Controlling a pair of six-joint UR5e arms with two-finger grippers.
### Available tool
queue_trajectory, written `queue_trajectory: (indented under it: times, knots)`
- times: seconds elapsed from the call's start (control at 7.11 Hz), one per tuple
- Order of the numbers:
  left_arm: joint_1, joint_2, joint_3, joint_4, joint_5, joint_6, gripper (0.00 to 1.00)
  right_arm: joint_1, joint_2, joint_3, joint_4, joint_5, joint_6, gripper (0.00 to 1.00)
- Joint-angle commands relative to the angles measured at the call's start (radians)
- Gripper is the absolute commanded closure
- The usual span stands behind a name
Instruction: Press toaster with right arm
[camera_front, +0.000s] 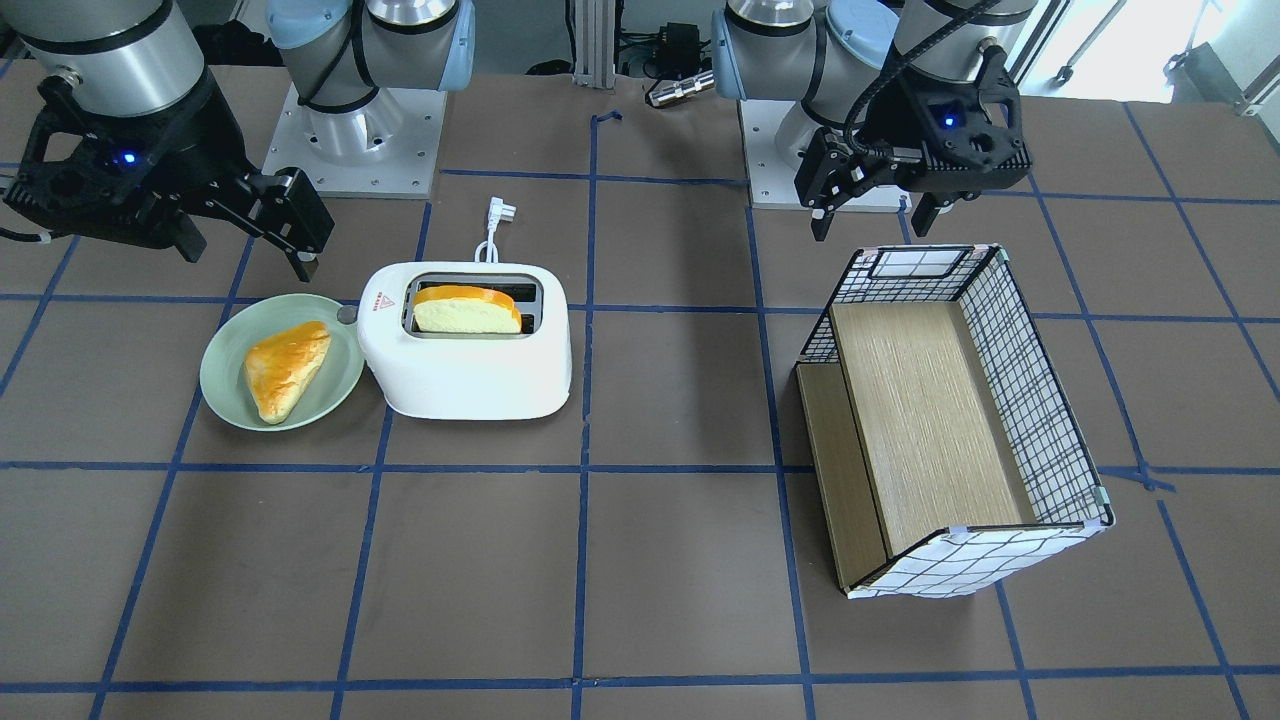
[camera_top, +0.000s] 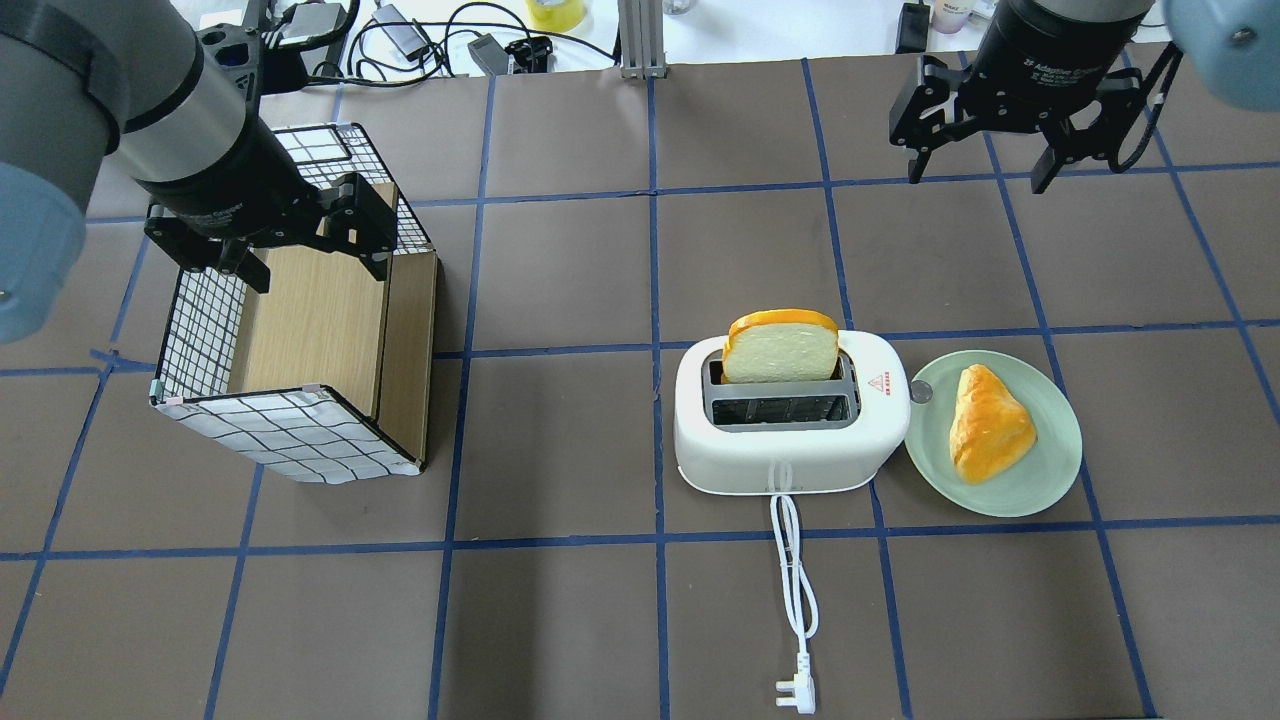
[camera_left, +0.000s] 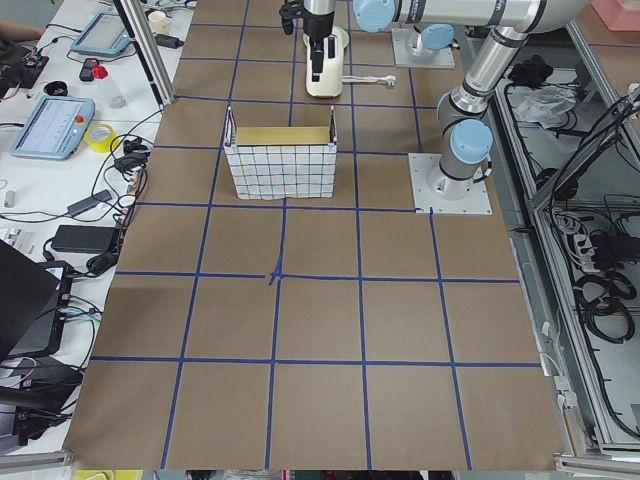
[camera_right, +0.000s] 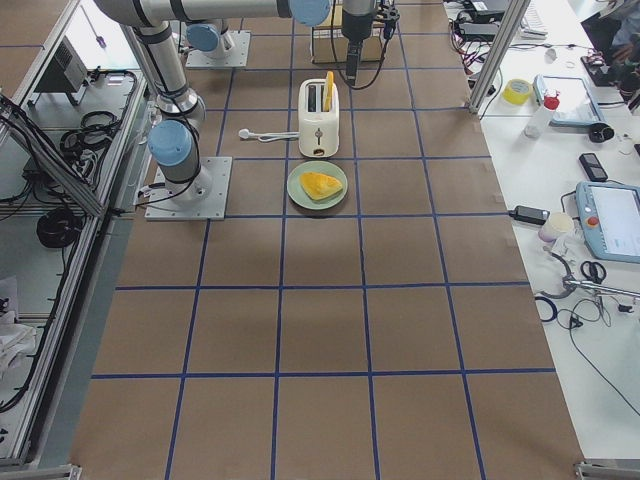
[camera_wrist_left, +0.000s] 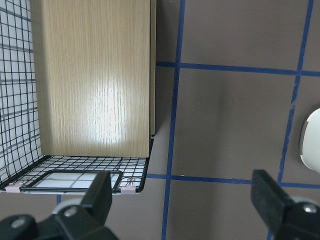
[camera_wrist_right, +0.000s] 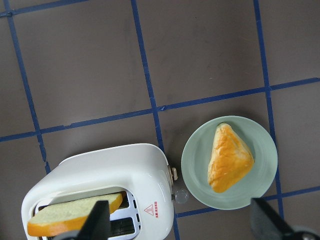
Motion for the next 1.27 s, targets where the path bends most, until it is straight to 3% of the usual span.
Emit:
queue_trajectory:
  times: [0.0, 0.7, 0.84, 1.12]
  knots:
    - [0.000, 0.000, 0.000, 0.000, -0.001, 0.000, 0.00, 0.000, 0.001, 0.000, 0.001, 0.002, -0.013, 0.00]
    - [0.000, 0.000, 0.000, 0.000, -0.001, 0.000, 0.00, 0.000, -0.002, 0.000, 0.001, 0.007, -0.017, 0.01]
    - [0.000, 0.000, 0.000, 0.000, -0.001, 0.000, 0.00, 0.000, 0.001, 0.000, -0.004, 0.007, -0.067, 0.07]
    - [0.000, 0.000, 0.000, 0.000, 0.000, 0.000, 0.00, 0.000, 0.001, 0.000, -0.007, 0.008, -0.088, 0.09]
